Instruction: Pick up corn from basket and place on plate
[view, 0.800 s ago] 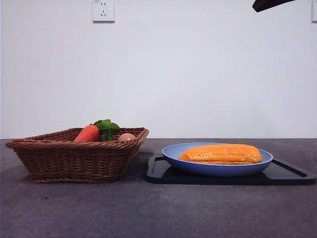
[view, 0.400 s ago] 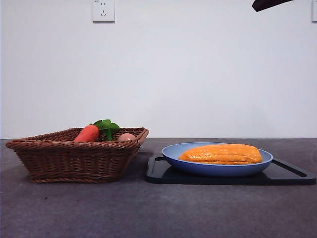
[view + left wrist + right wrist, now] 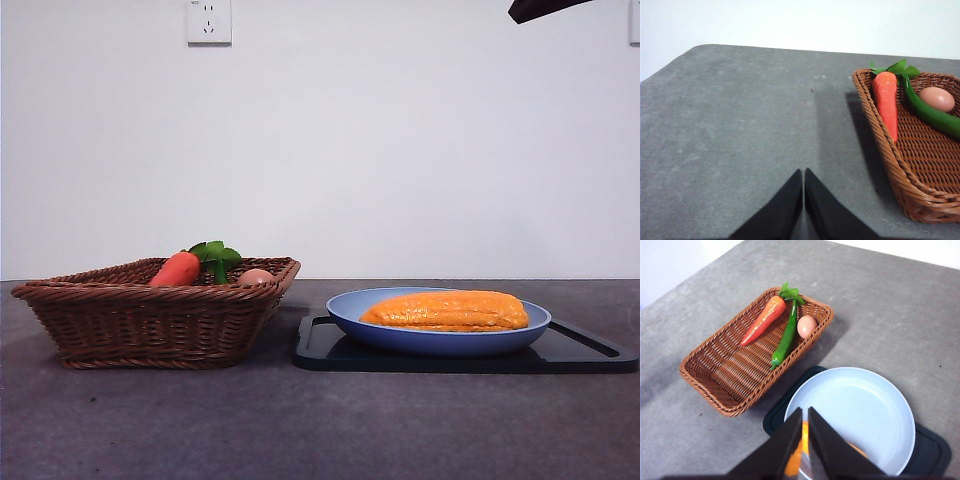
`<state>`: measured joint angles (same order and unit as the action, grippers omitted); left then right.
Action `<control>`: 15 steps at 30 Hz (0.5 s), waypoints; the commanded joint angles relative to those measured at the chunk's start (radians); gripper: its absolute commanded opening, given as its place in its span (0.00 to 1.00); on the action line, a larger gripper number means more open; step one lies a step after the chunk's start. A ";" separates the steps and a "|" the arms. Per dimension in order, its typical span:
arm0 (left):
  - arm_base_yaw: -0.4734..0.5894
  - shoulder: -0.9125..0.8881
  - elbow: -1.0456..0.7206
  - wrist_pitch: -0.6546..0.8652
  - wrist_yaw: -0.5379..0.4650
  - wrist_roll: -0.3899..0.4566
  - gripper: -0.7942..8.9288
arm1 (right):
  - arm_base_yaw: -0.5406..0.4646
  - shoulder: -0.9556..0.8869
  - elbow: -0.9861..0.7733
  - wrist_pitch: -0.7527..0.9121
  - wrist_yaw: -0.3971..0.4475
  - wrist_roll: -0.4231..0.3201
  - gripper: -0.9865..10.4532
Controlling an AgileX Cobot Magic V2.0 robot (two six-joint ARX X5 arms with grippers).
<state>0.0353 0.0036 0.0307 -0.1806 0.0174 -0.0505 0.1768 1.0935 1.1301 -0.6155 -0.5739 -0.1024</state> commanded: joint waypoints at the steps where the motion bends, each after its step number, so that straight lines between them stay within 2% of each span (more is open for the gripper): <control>1: 0.002 -0.001 -0.027 -0.006 -0.001 -0.019 0.09 | 0.002 0.010 0.016 0.011 -0.002 -0.011 0.09; 15: 0.002 -0.001 -0.027 -0.006 0.000 -0.022 0.09 | 0.002 0.010 0.016 0.013 -0.002 -0.011 0.09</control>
<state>0.0353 0.0036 0.0307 -0.1806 0.0174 -0.0696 0.1768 1.0935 1.1301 -0.6125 -0.5735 -0.1024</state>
